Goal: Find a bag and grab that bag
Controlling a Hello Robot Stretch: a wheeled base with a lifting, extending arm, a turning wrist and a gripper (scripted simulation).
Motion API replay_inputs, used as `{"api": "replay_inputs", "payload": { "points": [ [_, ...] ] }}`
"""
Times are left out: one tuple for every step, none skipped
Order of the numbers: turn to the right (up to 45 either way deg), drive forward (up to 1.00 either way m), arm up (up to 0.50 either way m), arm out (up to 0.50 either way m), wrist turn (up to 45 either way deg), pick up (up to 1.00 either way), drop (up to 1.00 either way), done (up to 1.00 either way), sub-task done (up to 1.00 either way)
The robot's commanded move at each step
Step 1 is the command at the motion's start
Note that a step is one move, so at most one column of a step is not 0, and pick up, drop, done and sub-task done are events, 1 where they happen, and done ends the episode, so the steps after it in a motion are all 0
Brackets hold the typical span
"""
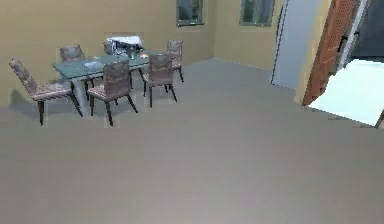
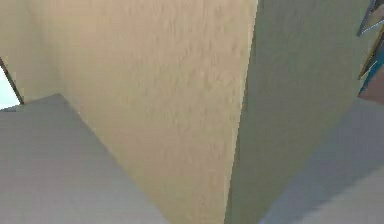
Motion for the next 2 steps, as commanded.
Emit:
{"api": "replay_inputs", "payload": {
  "points": [
    [36.0, 0.0, 0.0, 0.0, 0.0, 0.0, 0.0, 0.0, 0.0],
    [0.0, 1.0, 0.0, 0.0, 0.0, 0.0, 0.0, 0.0, 0.0]
  ]
}}
